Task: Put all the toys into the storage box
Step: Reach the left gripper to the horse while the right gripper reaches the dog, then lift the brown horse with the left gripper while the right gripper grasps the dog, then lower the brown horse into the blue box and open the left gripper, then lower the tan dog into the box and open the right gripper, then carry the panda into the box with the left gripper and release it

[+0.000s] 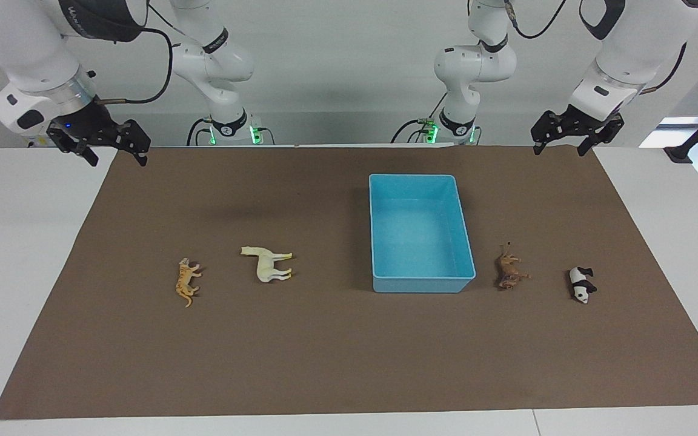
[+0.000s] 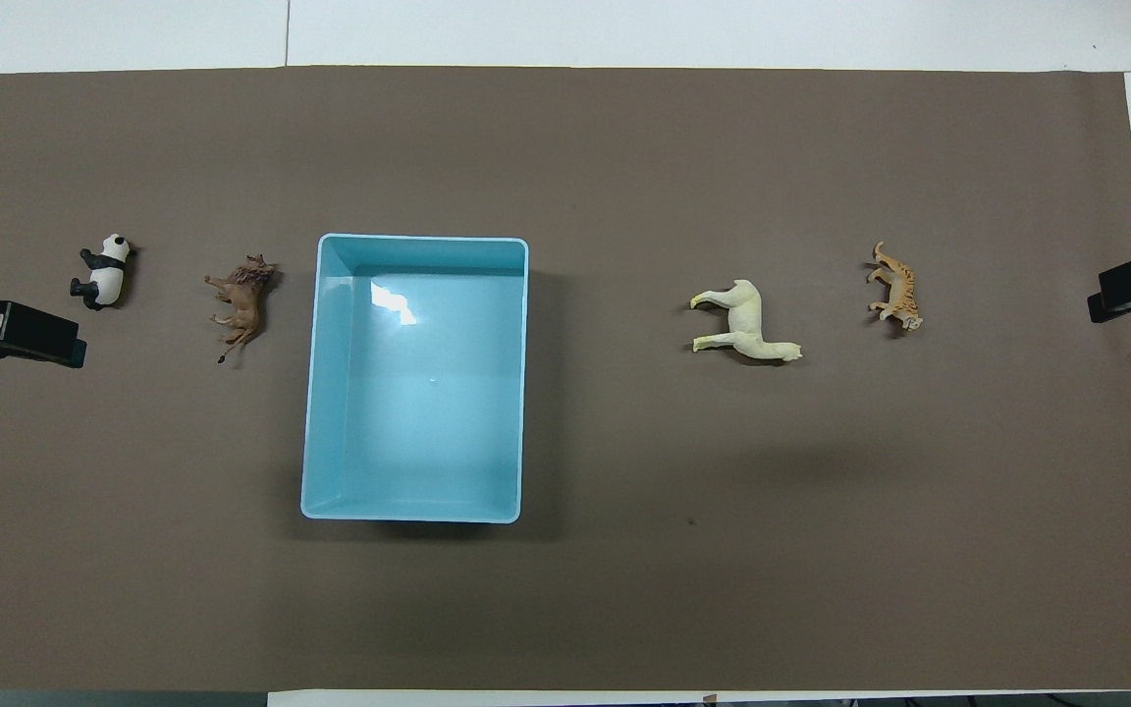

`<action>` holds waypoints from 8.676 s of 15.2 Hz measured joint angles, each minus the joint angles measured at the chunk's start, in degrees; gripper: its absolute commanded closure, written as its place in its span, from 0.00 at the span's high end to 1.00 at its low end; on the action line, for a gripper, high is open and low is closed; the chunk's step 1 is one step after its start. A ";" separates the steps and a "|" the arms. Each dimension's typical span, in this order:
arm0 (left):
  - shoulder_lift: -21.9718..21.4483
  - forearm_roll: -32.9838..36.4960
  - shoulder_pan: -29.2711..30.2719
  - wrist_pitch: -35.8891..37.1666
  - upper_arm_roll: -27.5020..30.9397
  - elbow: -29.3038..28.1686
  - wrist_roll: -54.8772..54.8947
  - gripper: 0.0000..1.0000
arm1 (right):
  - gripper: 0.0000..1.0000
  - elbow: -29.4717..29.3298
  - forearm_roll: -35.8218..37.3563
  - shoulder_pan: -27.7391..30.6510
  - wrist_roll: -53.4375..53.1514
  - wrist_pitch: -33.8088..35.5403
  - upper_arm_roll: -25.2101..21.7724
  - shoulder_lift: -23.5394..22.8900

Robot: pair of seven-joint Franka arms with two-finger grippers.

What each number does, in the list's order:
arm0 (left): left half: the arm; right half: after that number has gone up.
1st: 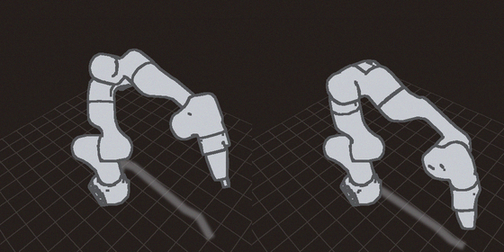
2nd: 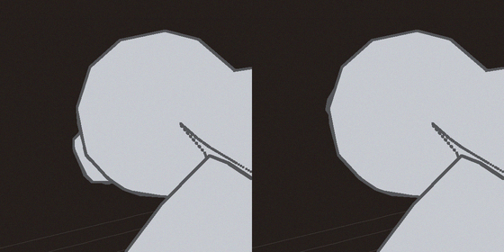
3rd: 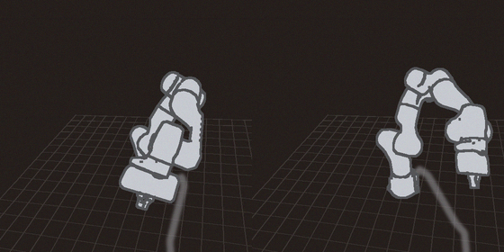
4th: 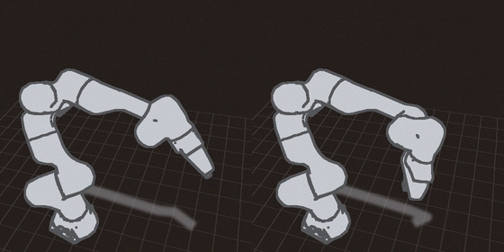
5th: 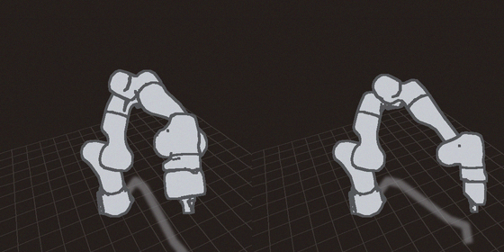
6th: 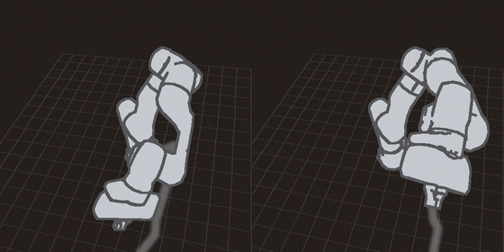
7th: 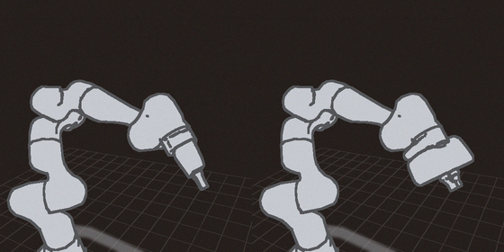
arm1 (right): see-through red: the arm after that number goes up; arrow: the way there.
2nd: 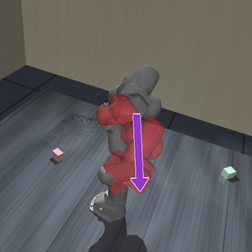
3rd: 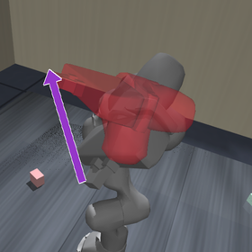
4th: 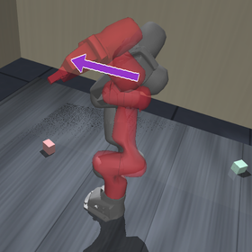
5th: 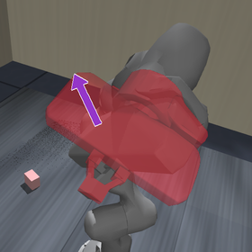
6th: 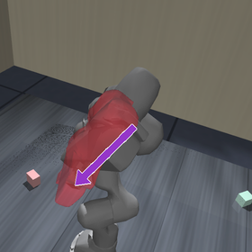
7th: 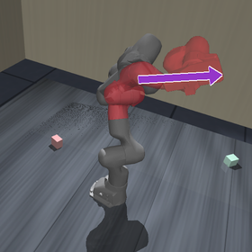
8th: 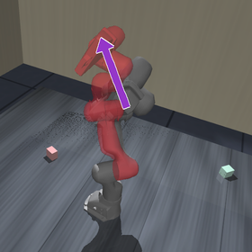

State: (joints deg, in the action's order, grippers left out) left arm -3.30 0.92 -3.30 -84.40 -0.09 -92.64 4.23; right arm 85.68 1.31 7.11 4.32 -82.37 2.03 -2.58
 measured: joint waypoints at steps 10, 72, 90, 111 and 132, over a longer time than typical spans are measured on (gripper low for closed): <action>0.00 0.00 0.00 -1.79 0.00 -0.11 -0.32 1.00 | 1.00 0.00 0.00 0.00 0.00 0.00 -0.07 0.00; 11.93 -2.77 -17.72 -25.75 -4.14 -8.87 -33.71 1.00 | 0.00 25.94 -0.02 -3.17 -5.63 -53.74 -0.08 -19.14; 20.82 -2.21 10.94 -49.92 -1.25 -10.56 15.57 1.00 | 0.00 -21.58 -3.14 -40.32 -43.95 -15.41 1.06 -22.26; 29.51 -2.21 14.84 -61.29 -1.48 -14.84 20.10 0.44 | 1.00 -25.15 -2.20 -35.19 -39.16 -10.82 -1.71 -27.40; 13.62 -2.45 -20.26 -38.67 -3.74 -15.38 -40.65 1.00 | 1.00 25.19 0.23 -23.84 -19.61 -49.58 -1.77 -17.83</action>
State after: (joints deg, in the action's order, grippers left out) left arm 10.32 -1.53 -23.56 -123.07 -3.83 -108.02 -36.42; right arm 110.87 1.54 -16.73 -15.30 -131.95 0.25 -20.41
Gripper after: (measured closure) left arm 0.410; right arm 0.000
